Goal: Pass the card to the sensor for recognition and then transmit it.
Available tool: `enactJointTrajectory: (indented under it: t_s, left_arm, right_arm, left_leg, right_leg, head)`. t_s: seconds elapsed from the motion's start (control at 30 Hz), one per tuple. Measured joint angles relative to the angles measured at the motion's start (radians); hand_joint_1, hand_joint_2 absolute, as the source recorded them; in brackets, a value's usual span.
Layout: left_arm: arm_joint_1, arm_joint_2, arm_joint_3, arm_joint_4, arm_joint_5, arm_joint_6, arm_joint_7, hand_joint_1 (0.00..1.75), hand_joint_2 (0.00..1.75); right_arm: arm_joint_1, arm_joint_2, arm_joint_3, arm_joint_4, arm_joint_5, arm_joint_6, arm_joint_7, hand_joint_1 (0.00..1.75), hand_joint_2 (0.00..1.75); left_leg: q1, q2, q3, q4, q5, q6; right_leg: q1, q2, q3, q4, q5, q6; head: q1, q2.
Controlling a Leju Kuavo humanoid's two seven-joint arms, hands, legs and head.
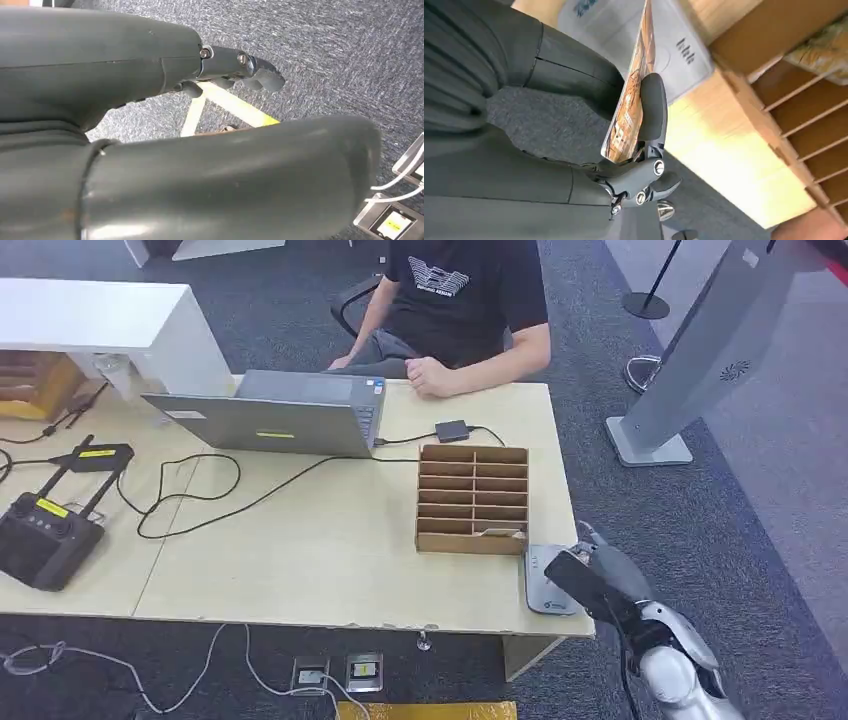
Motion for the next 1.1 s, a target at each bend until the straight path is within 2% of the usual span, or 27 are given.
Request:
enactJointTrajectory:
  t_s: [0.27,0.6,0.83,1.1]
  left_arm:
    - [0.0,0.0,-0.002,0.0,0.001,0.004,0.0,0.0,0.0]
    - [0.0,0.0,-0.002,0.0,0.002,0.008,0.0,0.0,0.0]
    - [0.0,0.001,-0.002,0.0,0.01,0.011,0.0,0.0,0.0]
    - [0.0,0.002,-0.003,0.0,0.015,0.002,0.0,0.0,0.0]
  right_arm:
    - [0.0,0.009,0.045,0.017,-0.009,0.001,0.0,1.75,1.75]
    - [0.0,0.014,0.065,0.034,-0.013,0.001,0.007,1.75,1.75]
    - [-0.014,0.0,0.063,0.042,-0.017,-0.017,0.025,1.75,1.75]
    - [-0.035,-0.027,0.024,0.065,0.02,-0.027,-0.008,1.75,1.75]
  left_leg:
    - [0.0,0.0,0.0,0.0,0.0,0.0]
    - [0.0,0.0,0.0,0.0,0.0,0.0]
    - [0.0,0.0,0.0,0.0,0.0,0.0]
    - [0.0,0.0,0.0,0.0,0.0,0.0]
  right_leg:
    - [0.0,0.0,0.0,0.0,0.0,0.0]
    - [0.0,0.0,0.0,0.0,0.0,0.0]
    - [0.0,0.0,0.0,0.0,0.0,0.0]
    - [0.0,0.0,0.0,0.0,0.0,0.0]
  head:
    - [-0.001,0.0]
    - [0.0,0.0]
    - [0.0,0.0]
    - [0.0,0.0]
